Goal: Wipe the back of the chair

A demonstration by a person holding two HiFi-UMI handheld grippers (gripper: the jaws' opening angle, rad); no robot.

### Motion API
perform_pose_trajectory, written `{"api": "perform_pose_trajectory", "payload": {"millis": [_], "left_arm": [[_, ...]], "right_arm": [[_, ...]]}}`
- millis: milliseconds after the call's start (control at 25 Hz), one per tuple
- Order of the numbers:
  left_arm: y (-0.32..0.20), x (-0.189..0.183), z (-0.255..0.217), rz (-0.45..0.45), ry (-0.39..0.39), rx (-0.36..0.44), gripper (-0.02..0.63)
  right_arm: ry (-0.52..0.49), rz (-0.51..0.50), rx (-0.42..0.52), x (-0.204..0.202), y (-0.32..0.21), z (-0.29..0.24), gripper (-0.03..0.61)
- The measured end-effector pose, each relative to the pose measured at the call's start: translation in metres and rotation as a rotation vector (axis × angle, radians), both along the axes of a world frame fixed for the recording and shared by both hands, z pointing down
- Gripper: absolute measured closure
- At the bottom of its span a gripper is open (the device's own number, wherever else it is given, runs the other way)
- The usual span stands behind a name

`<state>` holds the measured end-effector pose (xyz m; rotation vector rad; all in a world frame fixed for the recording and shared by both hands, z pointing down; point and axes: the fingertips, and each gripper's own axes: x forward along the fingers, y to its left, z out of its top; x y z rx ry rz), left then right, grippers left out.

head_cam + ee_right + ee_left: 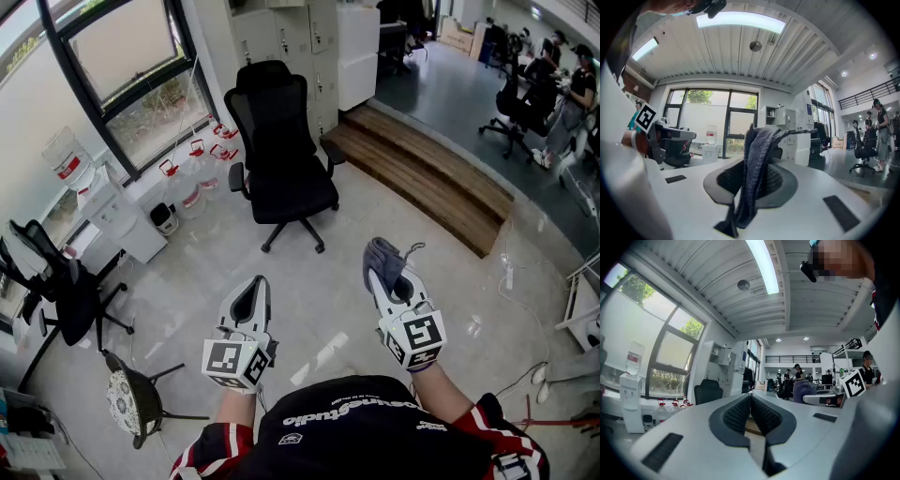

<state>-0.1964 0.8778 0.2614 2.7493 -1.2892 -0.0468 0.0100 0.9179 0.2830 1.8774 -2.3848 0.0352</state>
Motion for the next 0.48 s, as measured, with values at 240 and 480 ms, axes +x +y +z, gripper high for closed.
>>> {"api": "perform_pose_trajectory", "payload": {"millis": [240,480], "left_arm": [[-0.007,0.015,0.002,0.0,0.0,-0.004,0.588],[-0.011,0.028,0.003,-0.002,-0.016,-0.014,0.588]], "right_arm": [[0.013,-0.017,0.003,0.011,-0.008,0.002,0.505],[0.01,-0.03,-0.006,0.022,-0.013,0.004,0.505]]}}
